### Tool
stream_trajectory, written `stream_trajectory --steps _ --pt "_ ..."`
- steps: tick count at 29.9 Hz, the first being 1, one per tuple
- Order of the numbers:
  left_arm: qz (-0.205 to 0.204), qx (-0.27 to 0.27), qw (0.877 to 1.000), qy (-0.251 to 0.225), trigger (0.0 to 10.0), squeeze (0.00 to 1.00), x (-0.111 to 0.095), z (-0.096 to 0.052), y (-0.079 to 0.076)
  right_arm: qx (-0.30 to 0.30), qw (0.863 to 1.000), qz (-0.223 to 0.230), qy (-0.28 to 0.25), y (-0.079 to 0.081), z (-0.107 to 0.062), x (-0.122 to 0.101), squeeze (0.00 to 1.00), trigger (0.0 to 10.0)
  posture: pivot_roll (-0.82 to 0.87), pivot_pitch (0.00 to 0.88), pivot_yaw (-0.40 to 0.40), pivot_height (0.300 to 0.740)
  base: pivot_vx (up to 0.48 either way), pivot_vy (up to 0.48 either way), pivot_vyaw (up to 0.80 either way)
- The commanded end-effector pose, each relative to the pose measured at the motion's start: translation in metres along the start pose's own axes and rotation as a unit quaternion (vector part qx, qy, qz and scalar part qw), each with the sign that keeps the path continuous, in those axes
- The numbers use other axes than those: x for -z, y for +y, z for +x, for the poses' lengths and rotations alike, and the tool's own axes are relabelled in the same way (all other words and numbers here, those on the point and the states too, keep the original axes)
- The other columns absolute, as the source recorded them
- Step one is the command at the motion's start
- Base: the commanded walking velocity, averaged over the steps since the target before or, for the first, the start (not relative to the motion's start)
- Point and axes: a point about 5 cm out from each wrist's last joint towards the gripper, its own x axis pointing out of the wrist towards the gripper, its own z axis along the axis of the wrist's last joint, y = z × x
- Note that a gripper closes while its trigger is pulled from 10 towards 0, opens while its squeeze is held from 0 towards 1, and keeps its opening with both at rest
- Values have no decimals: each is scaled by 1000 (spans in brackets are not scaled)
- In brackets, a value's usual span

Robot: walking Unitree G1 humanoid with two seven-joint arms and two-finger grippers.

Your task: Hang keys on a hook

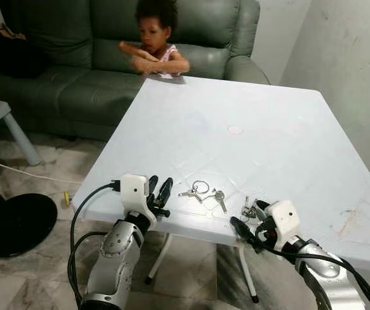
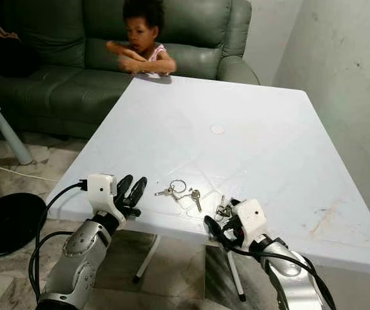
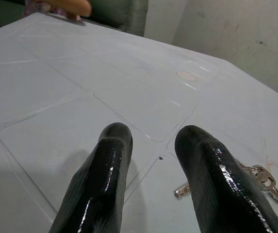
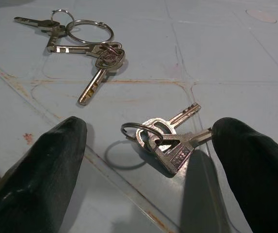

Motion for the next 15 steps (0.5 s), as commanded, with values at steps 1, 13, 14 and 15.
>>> stream_trajectory --steps 1,13,14,15 --pt "7 11 1000 -2 10000 0 -3 0 -4 8 1000 0 -2 -4 -3 1 0 0 83 0 -56 740 0 0 0" --pt "7 9 1000 -1 10000 0 -3 -1 -3 -2 1000 0 -27 -3 -1 -1 0 0 86 0 -56 740 0 0 0" --pt "7 9 1000 -1 10000 0 -3 -1 -3 -1 1000 -2 -26 -3 -1 -1 0 0 86 0 -56 740 0 0 0" --pt "7 9 1000 -1 10000 0 -3 -1 -4 0 1000 -2 -28 -3 -1 -1 0 0 91 0 -54 740 0 0 0"
